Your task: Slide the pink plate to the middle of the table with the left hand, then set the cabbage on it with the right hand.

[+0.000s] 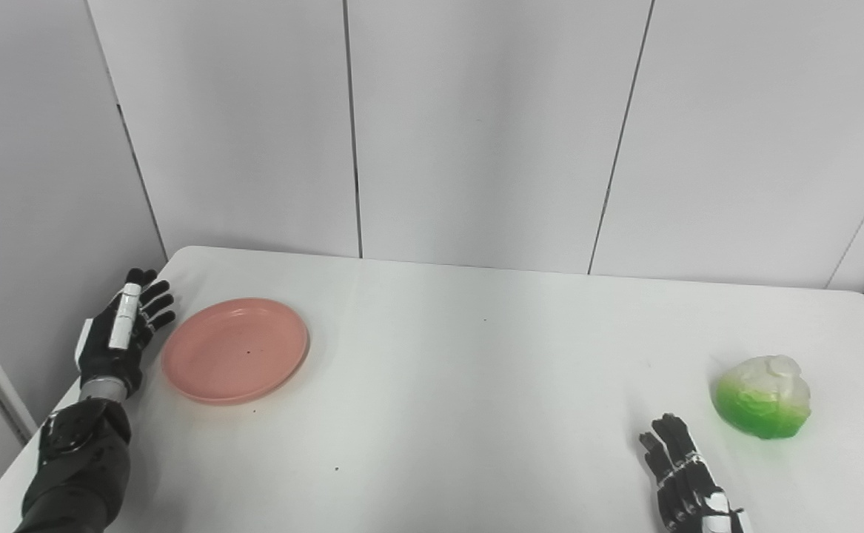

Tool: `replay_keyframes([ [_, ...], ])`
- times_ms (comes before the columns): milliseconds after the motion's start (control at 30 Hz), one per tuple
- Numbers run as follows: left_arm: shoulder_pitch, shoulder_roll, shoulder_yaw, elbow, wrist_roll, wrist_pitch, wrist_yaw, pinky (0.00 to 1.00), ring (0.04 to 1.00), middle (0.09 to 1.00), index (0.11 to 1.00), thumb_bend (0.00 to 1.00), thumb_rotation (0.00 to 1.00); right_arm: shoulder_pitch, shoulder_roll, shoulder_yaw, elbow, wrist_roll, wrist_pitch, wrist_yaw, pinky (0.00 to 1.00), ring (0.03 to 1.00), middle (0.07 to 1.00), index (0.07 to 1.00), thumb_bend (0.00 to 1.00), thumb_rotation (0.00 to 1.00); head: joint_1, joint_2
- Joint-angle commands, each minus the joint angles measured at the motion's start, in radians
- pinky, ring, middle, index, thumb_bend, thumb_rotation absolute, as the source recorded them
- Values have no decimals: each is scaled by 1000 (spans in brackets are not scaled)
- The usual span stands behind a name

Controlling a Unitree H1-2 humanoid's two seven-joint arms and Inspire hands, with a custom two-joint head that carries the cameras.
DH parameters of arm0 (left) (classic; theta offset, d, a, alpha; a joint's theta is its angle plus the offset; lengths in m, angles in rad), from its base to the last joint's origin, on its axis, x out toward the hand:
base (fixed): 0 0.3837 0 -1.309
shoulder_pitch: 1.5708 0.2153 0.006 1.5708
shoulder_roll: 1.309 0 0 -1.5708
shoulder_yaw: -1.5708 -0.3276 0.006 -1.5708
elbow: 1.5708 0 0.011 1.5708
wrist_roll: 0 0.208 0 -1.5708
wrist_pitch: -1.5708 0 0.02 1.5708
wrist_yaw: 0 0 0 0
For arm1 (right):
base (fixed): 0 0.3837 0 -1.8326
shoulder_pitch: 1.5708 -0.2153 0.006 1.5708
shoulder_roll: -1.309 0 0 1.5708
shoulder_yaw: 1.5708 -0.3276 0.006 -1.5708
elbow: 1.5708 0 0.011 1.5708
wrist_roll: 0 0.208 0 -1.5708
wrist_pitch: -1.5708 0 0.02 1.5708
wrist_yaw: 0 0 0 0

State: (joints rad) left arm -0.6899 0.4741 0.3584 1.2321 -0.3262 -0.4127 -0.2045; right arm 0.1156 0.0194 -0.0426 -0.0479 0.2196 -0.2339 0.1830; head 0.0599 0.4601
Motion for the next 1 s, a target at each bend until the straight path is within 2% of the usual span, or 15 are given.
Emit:
replay_keyframes([
  [0, -29, 26, -1, 8, -9, -12, -32, 770, 819, 789, 769, 930, 756, 51, -26, -1, 22, 1, 30, -1, 999, 931, 944, 919, 858, 965, 1, 1],
  [167, -26, 22, 6, 33, -20, 20, -34, 778, 817, 819, 762, 979, 757, 58, -28, 1, 11, -2, 39, -2, 1000, 937, 946, 922, 858, 961, -1, 10],
  [233, -25, 18, 9, 33, -25, 23, -38, 778, 825, 827, 766, 960, 773, 58, -27, 2, 9, -7, 42, -5, 1000, 937, 946, 922, 855, 966, -4, 13],
  [367, -21, 2, 16, 30, -49, 25, -78, 774, 846, 837, 757, 974, 765, 56, -21, 3, 7, -7, 47, -8, 997, 934, 943, 921, 855, 961, -10, 12],
  [500, -12, -22, 14, 13, -69, 20, -132, 766, 820, 815, 771, 971, 773, 55, -16, 5, 7, -12, 46, -13, 990, 924, 933, 910, 854, 952, -12, 13],
  [567, -9, -32, 10, -3, -73, 30, -135, 757, 811, 801, 766, 983, 763, 56, -14, 6, 4, -19, 50, -18, 983, 919, 926, 905, 857, 953, -14, 15],
  [667, -1, -54, 8, -37, -90, 37, -188, 774, 830, 818, 772, 977, 758, 57, -10, 9, 1, -27, 45, -21, 976, 914, 921, 903, 854, 954, -21, 19],
  [800, 19, -83, 0, -106, -109, 62, -242, 732, 860, 830, 771, 935, 760, 58, -3, 10, -3, -36, 46, -27, 954, 899, 904, 890, 873, 938, -26, 22],
  [967, 42, -117, -24, -196, -89, 104, -215, 715, 849, 812, 755, 938, 758, 60, -2, 15, -8, -40, 50, -30, 952, 897, 901, 890, 875, 936, -30, 28],
])
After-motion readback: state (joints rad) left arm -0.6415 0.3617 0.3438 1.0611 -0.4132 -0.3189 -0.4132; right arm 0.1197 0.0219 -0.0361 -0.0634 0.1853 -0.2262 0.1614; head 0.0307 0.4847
